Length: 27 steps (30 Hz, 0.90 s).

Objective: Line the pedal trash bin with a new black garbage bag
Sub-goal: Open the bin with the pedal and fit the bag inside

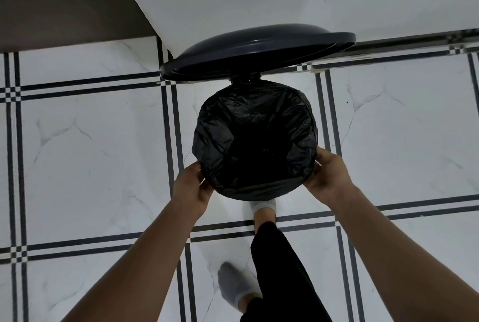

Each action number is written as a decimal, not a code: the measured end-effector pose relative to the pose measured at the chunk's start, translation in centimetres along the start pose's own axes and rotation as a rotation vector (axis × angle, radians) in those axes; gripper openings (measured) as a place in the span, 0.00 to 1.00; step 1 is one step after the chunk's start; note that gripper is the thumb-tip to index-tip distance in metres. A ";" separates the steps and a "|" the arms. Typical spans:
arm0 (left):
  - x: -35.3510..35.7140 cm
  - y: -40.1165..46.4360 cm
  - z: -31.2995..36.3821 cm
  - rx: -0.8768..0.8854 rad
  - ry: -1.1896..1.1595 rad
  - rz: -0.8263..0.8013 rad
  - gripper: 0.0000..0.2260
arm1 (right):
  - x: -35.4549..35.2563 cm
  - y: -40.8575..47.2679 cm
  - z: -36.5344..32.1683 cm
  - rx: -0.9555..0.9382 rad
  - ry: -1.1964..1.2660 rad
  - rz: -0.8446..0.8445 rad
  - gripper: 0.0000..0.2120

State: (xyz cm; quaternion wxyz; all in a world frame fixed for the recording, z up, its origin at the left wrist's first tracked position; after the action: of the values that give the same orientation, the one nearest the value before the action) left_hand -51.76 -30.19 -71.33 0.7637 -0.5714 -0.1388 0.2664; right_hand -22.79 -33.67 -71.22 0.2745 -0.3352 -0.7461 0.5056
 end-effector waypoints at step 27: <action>6.4 -3.4 7.8 1.258 0.746 0.070 0.13 | 8.7 -4.5 -7.3 -1.481 -1.318 0.154 0.18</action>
State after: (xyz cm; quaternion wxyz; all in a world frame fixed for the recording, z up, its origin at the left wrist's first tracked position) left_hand -49.74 -21.03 -66.32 0.9349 -0.0815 0.3282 0.1078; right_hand -23.75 -23.96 -63.90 -0.5073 -0.1216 -0.8531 0.0138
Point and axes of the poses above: each hand's wrist, its own y-axis towards the middle knuckle, its own x-axis out of the palm, z = x × y, the point moved 5 cm from there along y, towards the middle knuckle, and after that the axes turned 7 degrees about z, right-handed, at the moved point
